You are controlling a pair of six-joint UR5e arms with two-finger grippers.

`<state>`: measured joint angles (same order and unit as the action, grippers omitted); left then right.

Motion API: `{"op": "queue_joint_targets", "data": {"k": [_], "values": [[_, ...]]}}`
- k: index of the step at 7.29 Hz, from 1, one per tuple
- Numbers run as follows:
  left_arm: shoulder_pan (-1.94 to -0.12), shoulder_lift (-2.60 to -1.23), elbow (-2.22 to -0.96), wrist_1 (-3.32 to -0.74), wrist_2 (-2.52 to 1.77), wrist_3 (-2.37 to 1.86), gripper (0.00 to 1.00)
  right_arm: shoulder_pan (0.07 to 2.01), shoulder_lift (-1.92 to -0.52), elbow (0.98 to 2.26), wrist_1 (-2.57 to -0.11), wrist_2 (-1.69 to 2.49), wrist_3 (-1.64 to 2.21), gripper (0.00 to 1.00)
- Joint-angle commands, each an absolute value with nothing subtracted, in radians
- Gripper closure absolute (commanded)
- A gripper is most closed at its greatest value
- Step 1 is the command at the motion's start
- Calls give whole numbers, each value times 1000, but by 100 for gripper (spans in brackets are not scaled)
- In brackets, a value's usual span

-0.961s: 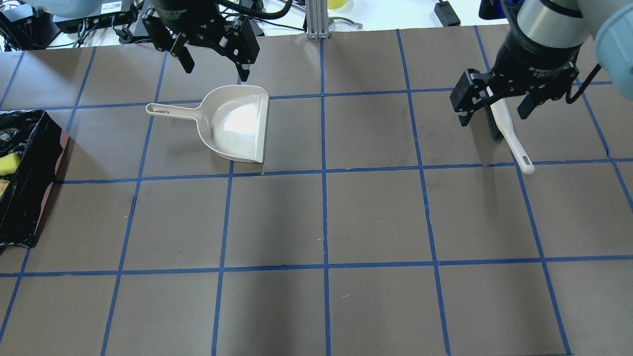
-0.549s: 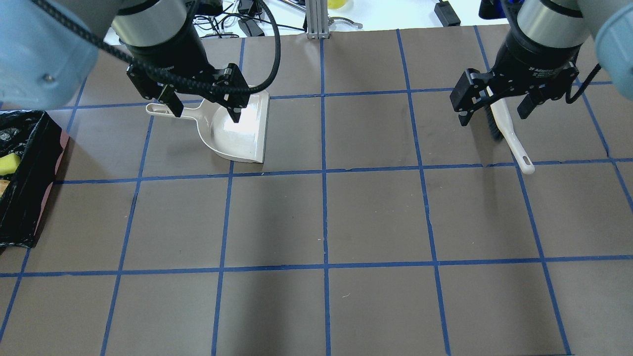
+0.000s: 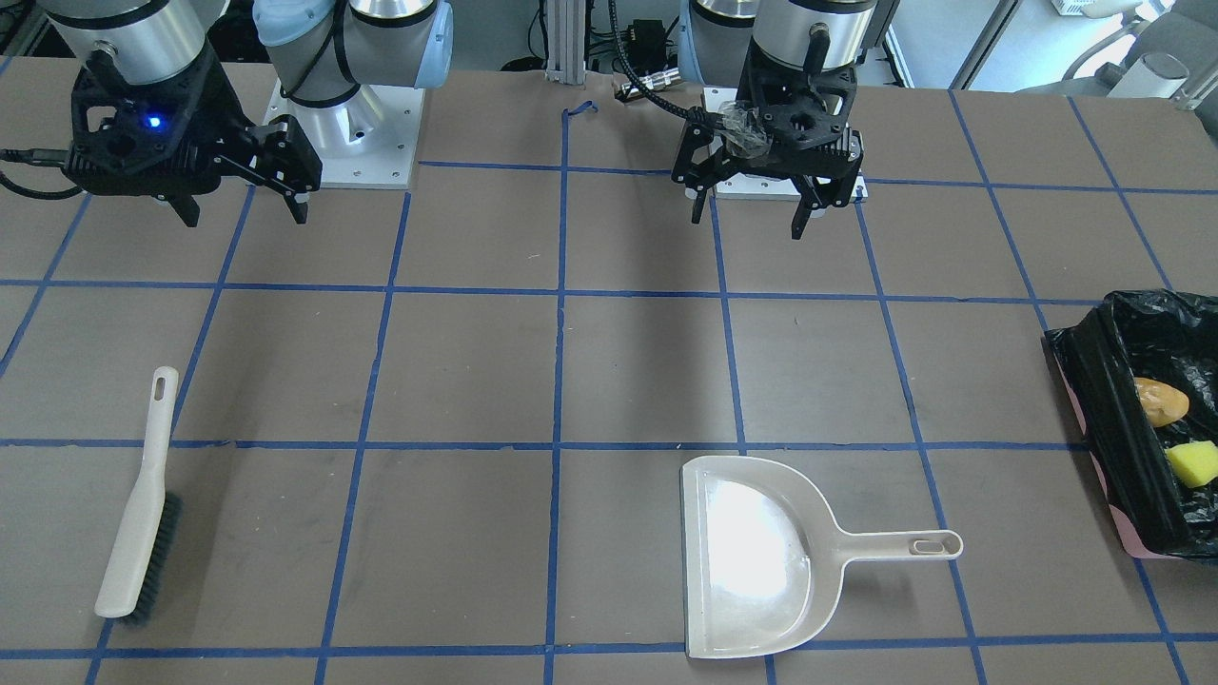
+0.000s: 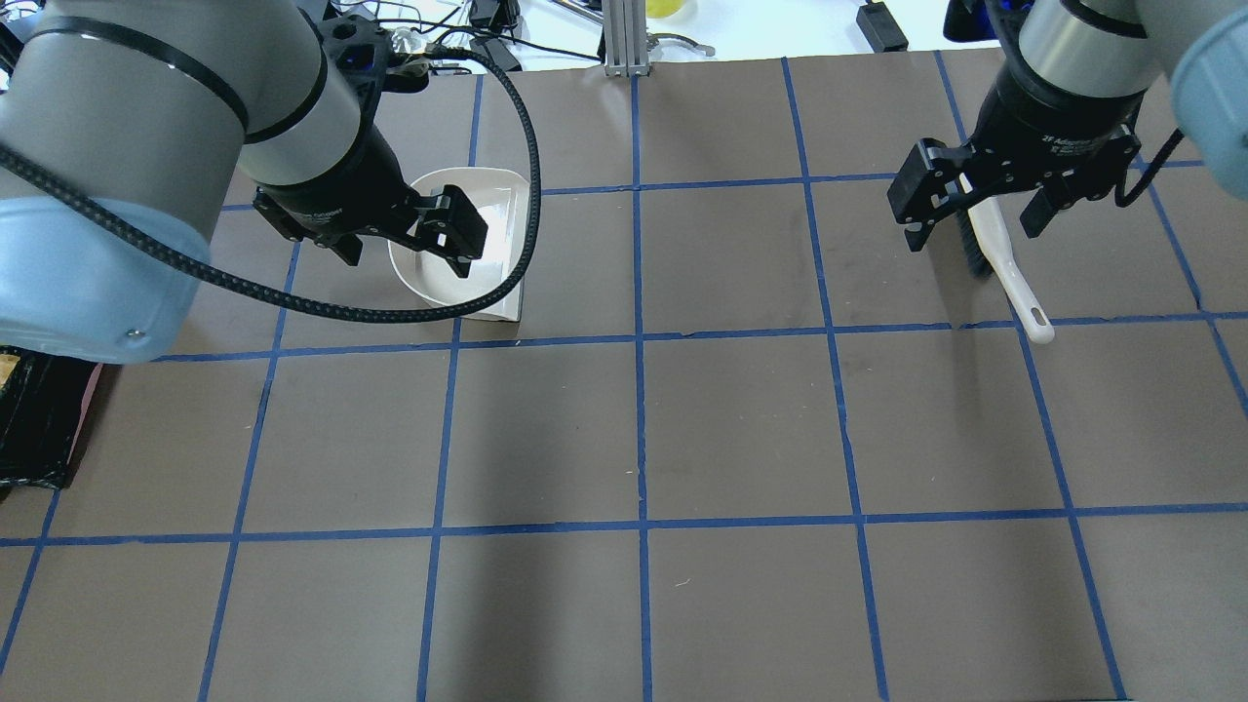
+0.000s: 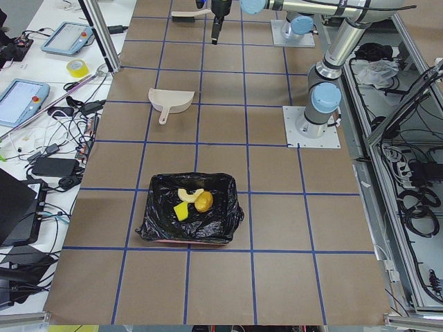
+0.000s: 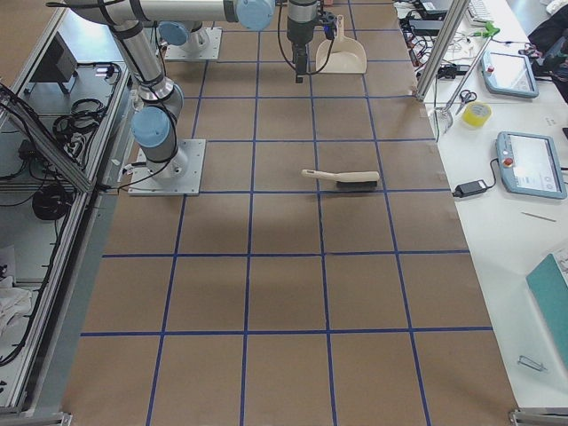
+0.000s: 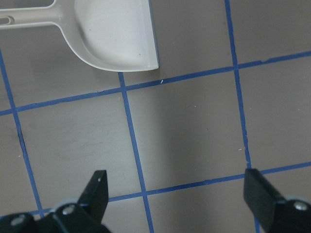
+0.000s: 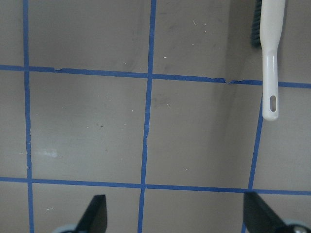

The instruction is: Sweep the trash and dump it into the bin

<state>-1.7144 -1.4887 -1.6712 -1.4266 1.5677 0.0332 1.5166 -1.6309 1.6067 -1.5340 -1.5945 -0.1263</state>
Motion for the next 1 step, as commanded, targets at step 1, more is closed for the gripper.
{"op": "queue_joint_targets", "data": {"k": [1], "values": [[-1715,-1483,-1671,-1434,1563,74,0,1513,-1632,1612,-1537,-1605,-121,0]]}}
